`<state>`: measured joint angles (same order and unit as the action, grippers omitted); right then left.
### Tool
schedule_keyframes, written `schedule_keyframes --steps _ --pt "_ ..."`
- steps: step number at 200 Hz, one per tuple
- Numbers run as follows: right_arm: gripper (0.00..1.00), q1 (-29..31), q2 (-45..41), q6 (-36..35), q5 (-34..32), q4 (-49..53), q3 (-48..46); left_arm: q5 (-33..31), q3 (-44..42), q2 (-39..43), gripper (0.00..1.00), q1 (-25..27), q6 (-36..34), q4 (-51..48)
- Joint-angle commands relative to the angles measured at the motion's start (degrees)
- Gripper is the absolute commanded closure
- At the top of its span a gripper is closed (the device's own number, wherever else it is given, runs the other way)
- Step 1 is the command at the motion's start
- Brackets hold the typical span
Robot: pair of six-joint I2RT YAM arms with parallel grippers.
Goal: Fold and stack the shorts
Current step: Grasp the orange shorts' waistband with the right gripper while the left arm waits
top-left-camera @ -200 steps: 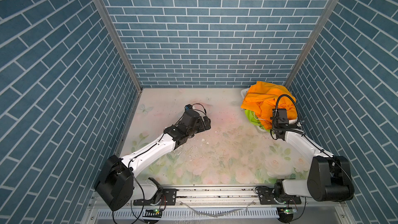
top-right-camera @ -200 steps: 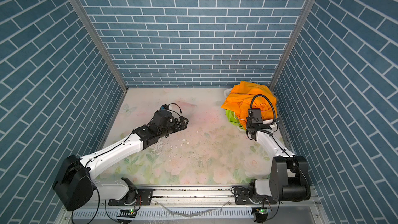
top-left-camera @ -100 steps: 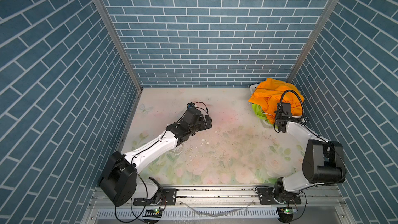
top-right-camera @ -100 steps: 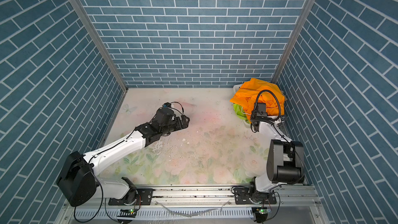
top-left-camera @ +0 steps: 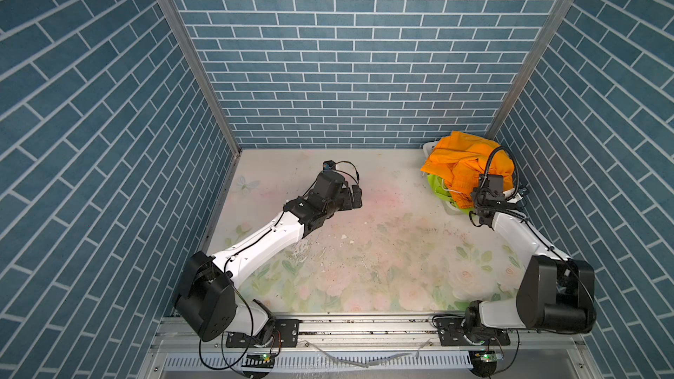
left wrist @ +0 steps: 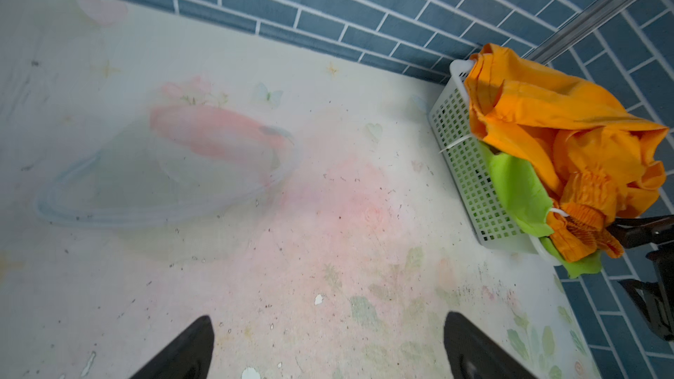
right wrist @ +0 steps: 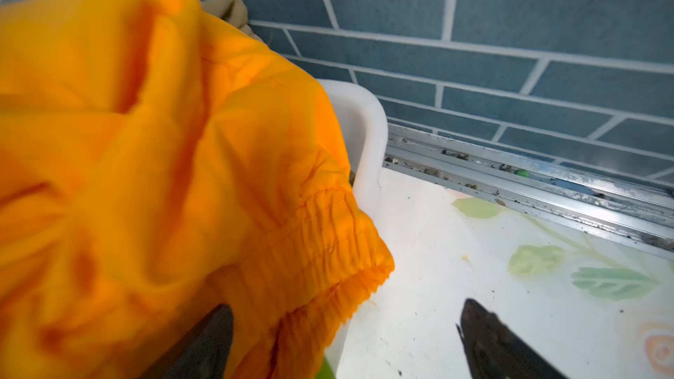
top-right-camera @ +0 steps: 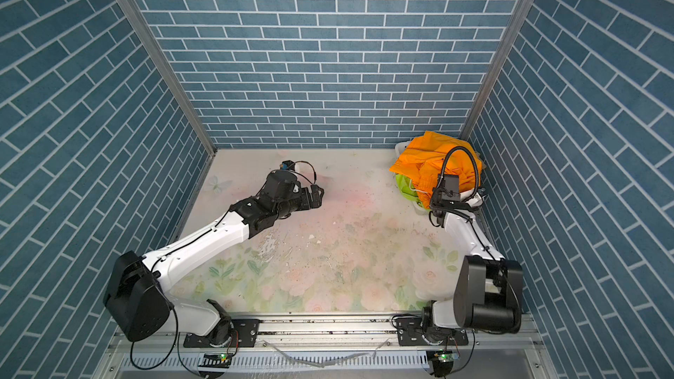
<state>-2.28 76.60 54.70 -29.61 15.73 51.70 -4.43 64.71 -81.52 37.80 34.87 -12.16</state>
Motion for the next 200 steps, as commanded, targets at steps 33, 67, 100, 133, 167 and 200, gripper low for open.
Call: schedule_keyframes --steps 33,67,100,133,167,200 --pt "0.01 0.13 -9.96 -18.70 7.80 0.66 1.30 1.42 8.96 -4.13 0.00 0.29 -5.56 0.13" --pt "0.01 -0.53 3.13 -25.79 18.44 3.17 11.10 10.76 16.78 -10.69 0.00 0.17 -4.83 -4.34" --pt "0.01 -0.81 13.39 -27.63 25.86 1.69 16.50 15.49 16.36 -12.74 0.00 0.17 -3.92 -3.18" --pt "0.46 -0.79 17.82 -27.60 30.06 1.53 17.20 14.85 13.13 -11.66 0.00 0.11 -4.44 -2.62" --pt "0.90 -0.81 12.58 -27.30 29.23 0.70 14.98 13.56 11.29 -10.07 0.00 0.12 -5.68 -2.25" --pt "0.94 -0.80 6.97 -29.48 28.77 5.98 19.57 13.56 12.80 -10.32 0.00 0.08 -6.05 -3.67"
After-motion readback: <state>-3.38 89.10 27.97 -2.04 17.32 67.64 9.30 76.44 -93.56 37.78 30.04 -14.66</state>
